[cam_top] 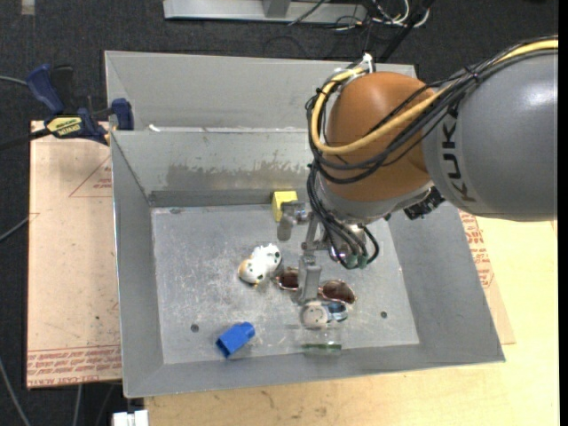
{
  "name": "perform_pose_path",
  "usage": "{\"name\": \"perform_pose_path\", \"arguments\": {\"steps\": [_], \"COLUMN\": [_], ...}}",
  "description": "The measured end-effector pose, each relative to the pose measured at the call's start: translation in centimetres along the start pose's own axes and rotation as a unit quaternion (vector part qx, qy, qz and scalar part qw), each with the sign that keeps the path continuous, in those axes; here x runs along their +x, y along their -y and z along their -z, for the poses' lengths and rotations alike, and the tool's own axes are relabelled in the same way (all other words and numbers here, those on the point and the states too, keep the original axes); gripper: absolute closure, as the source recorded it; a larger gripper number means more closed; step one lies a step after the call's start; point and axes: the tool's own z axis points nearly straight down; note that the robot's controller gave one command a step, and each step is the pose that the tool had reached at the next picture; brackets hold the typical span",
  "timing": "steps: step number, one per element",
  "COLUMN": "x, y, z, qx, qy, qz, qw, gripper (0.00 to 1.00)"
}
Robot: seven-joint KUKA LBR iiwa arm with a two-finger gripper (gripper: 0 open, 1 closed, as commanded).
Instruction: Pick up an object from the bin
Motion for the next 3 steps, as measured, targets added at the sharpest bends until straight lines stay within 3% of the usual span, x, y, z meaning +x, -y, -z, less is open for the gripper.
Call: {"name": "perform_pose_path", "arguments": {"steps": [1,2,3], "x": [-0.2,-2.4,-3.7], "y": [0.1,-0.2,-1.5], "z": [0.5,-4.7,-6.3], "qx": [-0.001,0.000,0.000], "qy": [0.0043,0.0060,0.0046], "qz": [-0.002,0.061,0.232], "qw": [1.0000,0.9981,0.9728], "gripper": [0.00,0.00,0.00]}}
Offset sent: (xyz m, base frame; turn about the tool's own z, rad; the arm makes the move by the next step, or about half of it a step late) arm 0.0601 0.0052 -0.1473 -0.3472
